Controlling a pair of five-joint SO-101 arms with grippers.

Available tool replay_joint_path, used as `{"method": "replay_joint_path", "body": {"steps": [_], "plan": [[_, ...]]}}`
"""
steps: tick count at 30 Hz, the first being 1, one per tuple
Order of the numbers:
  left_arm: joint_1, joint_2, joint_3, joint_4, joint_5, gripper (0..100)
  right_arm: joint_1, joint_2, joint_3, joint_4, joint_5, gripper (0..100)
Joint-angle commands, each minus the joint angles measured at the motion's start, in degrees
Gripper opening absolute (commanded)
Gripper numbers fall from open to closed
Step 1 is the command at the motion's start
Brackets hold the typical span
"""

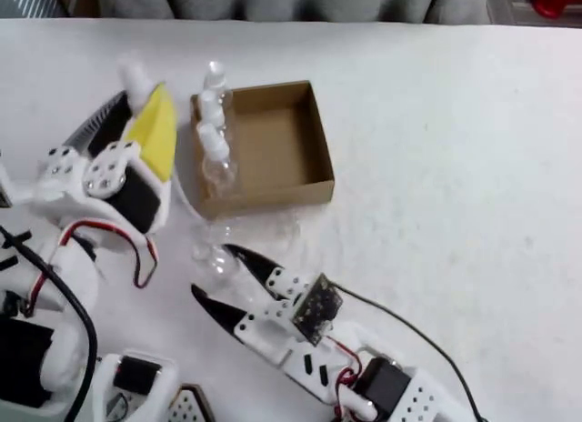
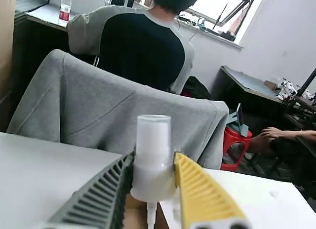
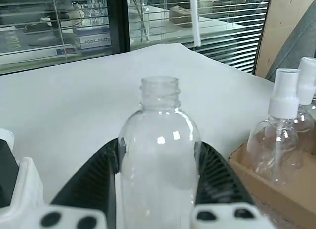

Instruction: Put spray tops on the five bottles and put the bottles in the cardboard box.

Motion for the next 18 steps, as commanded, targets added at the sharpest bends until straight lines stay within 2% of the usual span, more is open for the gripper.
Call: {"method": "replay_joint_path", "body": {"steps": [1, 5, 10, 18], "plan": [[1.1, 0.48, -2.73, -4.22, -4.57, 2, -0.31, -0.48, 0.53, 0.13, 0.44, 1.6], [1.89, 0.31, -2.37, -5.1, -5.1, 2, -0.31, -0.48, 0.53, 0.13, 0.44, 1.6], [6.2, -0.31, 1.23, -1.58, -5.36, 2, -0.22, -0.48, 0.53, 1.63, 0.44, 1.6], [7.52, -8.4, 3.43, -0.88, -5.45, 2, -0.22, -0.48, 0.53, 2.07, 0.44, 1.6]]}}
